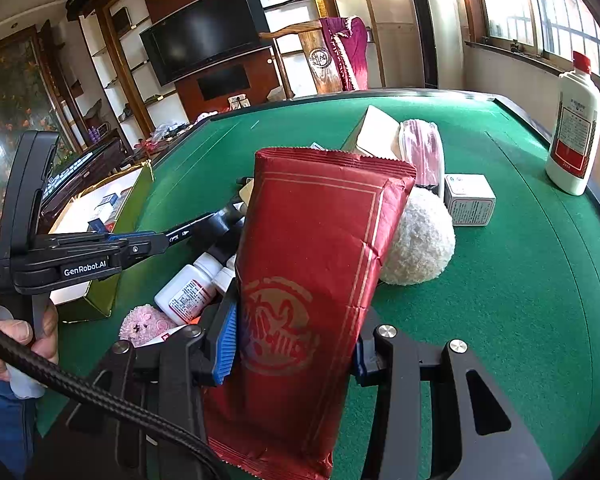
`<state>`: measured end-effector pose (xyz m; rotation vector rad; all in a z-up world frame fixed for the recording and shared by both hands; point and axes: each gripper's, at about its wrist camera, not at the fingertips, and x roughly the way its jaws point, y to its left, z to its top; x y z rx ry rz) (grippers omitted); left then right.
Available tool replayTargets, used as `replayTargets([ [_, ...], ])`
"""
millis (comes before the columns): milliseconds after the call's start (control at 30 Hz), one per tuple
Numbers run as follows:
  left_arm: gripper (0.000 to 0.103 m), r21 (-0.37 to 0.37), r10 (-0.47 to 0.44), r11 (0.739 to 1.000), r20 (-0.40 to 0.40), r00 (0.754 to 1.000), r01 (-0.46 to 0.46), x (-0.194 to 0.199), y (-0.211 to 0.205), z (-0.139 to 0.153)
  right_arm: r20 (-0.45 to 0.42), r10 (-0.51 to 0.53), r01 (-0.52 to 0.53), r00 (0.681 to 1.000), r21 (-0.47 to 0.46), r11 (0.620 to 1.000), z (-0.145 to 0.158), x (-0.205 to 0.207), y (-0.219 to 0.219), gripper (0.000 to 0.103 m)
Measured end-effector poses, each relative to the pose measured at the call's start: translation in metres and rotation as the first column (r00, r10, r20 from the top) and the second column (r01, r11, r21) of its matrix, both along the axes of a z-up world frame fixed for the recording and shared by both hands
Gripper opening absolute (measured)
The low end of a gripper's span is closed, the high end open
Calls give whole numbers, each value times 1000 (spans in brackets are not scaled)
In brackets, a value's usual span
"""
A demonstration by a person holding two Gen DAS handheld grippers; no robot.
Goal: Organize objects
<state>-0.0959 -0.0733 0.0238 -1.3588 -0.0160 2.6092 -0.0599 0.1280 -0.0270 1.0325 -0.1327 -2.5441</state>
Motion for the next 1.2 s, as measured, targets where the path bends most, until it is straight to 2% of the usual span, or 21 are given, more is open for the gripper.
replayTargets([
  [867, 12, 24, 9, 1000, -23, 1000, -8, 3, -8, 9, 5, 8, -8, 1000, 2, 1000, -2, 2, -4, 42],
  [1067, 12, 45, 32, 999, -59, 998, -30, 5, -20, 22, -15, 15, -16, 1000, -4, 1000, 2, 7, -7, 42],
  [1200, 12, 84, 79, 994, -98, 992, -71, 8, -43, 40, -24, 33, -33, 999, -16, 999, 5, 8, -11, 42],
])
